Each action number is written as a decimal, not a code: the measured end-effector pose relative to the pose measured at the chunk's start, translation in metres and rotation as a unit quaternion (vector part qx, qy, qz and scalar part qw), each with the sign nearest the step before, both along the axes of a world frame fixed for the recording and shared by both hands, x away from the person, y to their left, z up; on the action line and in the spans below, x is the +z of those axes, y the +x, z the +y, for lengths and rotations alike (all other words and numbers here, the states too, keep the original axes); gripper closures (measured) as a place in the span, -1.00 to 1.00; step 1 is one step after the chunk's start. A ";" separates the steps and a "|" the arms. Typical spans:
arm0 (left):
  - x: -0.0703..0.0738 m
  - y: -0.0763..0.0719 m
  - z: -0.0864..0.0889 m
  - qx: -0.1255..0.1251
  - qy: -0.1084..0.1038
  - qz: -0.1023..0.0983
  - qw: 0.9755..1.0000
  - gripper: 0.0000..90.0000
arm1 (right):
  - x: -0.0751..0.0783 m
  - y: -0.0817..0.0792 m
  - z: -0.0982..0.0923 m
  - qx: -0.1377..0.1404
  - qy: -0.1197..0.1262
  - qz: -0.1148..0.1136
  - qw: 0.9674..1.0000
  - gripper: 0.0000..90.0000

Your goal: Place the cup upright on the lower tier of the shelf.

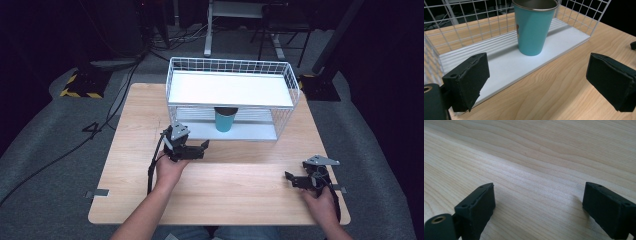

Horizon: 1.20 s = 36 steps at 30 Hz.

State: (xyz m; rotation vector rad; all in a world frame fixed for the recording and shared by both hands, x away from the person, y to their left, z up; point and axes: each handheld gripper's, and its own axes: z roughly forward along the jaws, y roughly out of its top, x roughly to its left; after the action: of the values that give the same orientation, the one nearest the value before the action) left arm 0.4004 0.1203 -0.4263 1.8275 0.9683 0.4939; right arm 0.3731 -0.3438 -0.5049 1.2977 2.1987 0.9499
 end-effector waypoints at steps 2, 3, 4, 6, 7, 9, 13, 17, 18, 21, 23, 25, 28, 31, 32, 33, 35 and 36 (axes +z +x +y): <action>0.001 -0.005 0.003 -0.001 0.002 0.000 1.000 -0.88 | 0.000 0.000 0.000 0.000 0.000 0.000 1.000 -0.75; 0.001 -0.005 0.003 -0.001 0.002 0.000 1.000 -0.88 | 0.000 0.000 0.000 0.000 0.000 0.000 1.000 -0.75; 0.001 -0.008 0.006 -0.003 0.006 -0.003 1.000 -0.88 | 0.000 0.000 0.000 0.000 0.000 0.000 1.000 -0.75; 0.001 -0.014 0.011 -0.009 0.004 -0.002 1.000 -0.88 | 0.000 0.000 0.000 0.000 0.000 0.000 1.000 -0.75; 0.001 -0.017 0.013 -0.011 0.002 0.000 1.000 -0.88 | 0.000 0.000 0.000 0.000 0.000 0.000 1.000 -0.75; 0.000 -0.022 0.017 -0.013 0.000 0.001 1.000 -0.88 | 0.000 0.000 0.000 0.000 0.000 0.000 1.000 -0.75; -0.002 -0.033 0.028 -0.018 0.003 0.004 1.000 -0.88 | 0.000 0.000 0.000 0.001 0.001 0.001 1.000 -0.75; -0.006 -0.043 0.041 -0.016 0.004 0.005 1.000 -0.88 | 0.000 0.001 0.001 0.001 0.000 0.001 1.000 -0.75; -0.007 -0.046 0.044 -0.013 0.005 0.005 1.000 -0.88 | 0.000 0.001 0.001 0.001 0.000 0.001 1.000 -0.75; -0.012 -0.052 0.056 -0.011 0.005 0.010 1.000 -0.88 | 0.000 0.001 0.001 0.001 0.000 0.001 1.000 -0.75; -0.015 -0.056 0.063 -0.009 0.001 0.012 1.000 -0.88 | 0.000 0.001 0.001 0.001 0.000 0.001 1.000 -0.75; -0.018 -0.060 0.069 -0.006 0.000 0.017 1.000 -0.88 | 0.000 0.001 0.001 0.001 0.000 0.001 1.000 -0.75; -0.021 -0.063 0.075 -0.004 0.001 0.019 1.000 -0.88 | 0.000 0.001 0.001 0.001 0.000 0.001 1.000 -0.75; -0.030 -0.068 0.085 -0.001 0.007 0.030 1.000 -0.88 | 0.000 0.001 0.001 0.001 0.000 0.001 1.000 -0.75; -0.030 -0.068 0.085 -0.001 0.007 0.030 1.000 -0.88 | 0.000 0.001 0.001 0.001 0.000 0.001 1.000 -0.75; -0.036 -0.070 0.089 0.002 0.011 0.035 0.999 -0.87 | 0.000 0.001 0.001 0.001 0.000 0.001 1.000 -0.75; -0.040 -0.071 0.093 0.002 0.018 0.044 0.999 -0.87 | 0.000 0.001 0.001 0.001 0.000 0.001 1.000 -0.75; -0.040 -0.071 0.093 0.002 0.018 0.044 0.999 -0.87 | 0.000 0.001 0.001 0.001 0.000 0.001 1.000 -0.75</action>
State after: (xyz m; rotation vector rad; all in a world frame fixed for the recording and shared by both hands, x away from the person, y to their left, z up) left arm 0.3291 0.2130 -0.4665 1.8931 1.0277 0.4384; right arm 0.3737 -0.3430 -0.5048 1.2978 2.2025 0.9504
